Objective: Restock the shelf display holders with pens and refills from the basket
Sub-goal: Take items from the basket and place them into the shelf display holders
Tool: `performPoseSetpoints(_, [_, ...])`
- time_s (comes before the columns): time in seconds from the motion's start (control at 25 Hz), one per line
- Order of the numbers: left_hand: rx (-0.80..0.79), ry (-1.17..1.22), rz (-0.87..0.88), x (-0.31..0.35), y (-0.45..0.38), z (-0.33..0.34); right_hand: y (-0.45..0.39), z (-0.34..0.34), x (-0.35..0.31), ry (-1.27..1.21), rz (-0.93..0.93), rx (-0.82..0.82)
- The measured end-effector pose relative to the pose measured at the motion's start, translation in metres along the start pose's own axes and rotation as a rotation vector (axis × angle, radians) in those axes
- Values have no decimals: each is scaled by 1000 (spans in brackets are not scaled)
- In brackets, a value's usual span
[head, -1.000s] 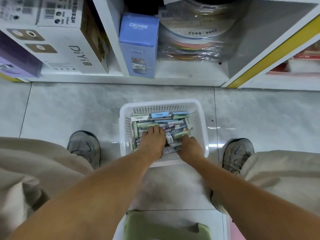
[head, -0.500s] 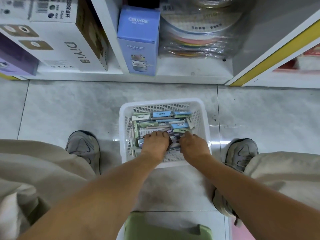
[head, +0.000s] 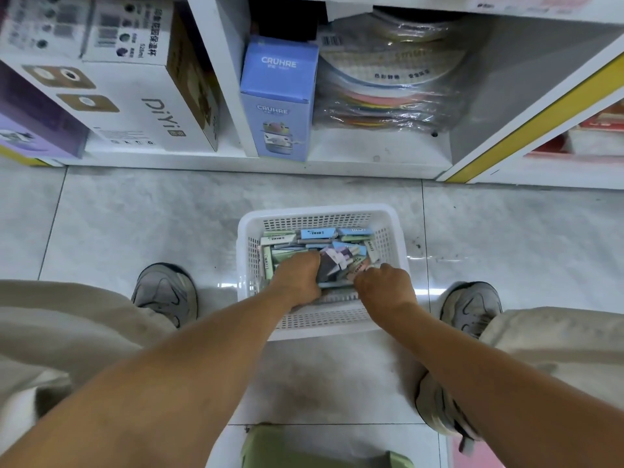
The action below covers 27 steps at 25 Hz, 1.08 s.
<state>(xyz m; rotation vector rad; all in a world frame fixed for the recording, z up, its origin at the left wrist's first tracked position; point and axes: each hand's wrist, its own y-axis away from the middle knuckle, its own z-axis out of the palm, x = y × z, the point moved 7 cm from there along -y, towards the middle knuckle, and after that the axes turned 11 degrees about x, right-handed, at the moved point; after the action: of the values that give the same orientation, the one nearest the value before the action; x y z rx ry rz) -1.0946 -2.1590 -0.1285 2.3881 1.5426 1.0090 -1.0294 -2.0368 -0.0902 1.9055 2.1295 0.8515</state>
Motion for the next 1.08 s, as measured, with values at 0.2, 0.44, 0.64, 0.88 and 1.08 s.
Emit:
performPoseSetpoints(0.2, [-145,220,-122,-3,2,-19,3,-16,9,-14,-39,19])
performPoseSetpoints(0.44, [-234,534,-231,7,23,-42,10,-17,32,-280,117,-71])
performPoseSetpoints(0.64, [-195,581,-235,23,33,-67,22,-21,48,-779,293,-218])
performPoseSetpoints(0.88, [-166,610,-221,44,51,-99,50,-48,67,-881,414,-203])
performPoseSetpoints(1.08, [-141,578,-229,55,68,-118,79,-80,61,-1081,381,-148])
